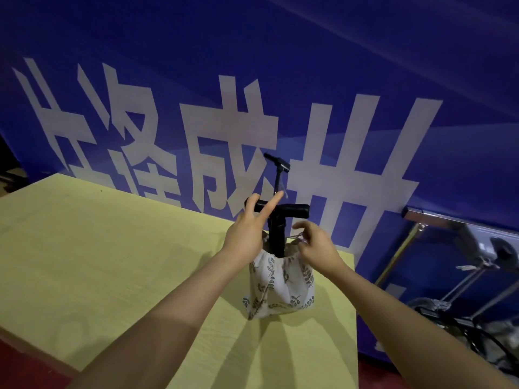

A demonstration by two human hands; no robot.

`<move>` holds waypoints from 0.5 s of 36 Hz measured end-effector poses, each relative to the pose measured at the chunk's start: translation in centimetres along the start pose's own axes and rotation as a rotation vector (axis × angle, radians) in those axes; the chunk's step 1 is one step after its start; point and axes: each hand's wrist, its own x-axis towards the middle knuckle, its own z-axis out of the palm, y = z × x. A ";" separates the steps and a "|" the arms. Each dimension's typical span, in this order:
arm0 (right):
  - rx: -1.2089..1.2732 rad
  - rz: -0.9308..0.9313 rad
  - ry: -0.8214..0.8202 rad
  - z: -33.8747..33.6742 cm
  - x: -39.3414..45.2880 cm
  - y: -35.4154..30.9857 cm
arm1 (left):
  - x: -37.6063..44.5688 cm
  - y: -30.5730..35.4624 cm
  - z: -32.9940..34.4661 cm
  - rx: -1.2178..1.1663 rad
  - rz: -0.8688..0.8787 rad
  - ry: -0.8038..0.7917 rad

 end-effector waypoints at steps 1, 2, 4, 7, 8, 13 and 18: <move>-0.013 -0.001 0.060 -0.5 0.2 -0.1 | 0.0 0.0 0.1 0.015 0.008 0.015; -0.020 -0.003 0.134 -1.1 0.5 -0.2 | 0.0 0.0 0.2 0.039 0.021 0.030; -0.005 -0.005 0.281 -2.2 1.0 -0.4 | 0.0 0.0 0.2 0.099 0.046 0.054; 0.057 -0.042 0.417 -3.9 1.9 -1.0 | 0.1 0.4 0.1 0.131 0.023 0.045; 0.078 -0.053 0.437 -4.5 2.2 -1.4 | 0.1 0.5 -0.1 0.119 0.013 0.035; 0.367 -0.041 0.479 -6.4 3.1 -4.4 | 0.5 1.3 -0.4 0.069 0.050 -0.014; 0.481 -0.035 0.471 -7.4 3.7 -6.2 | 0.9 1.5 -0.8 -0.083 0.068 -0.021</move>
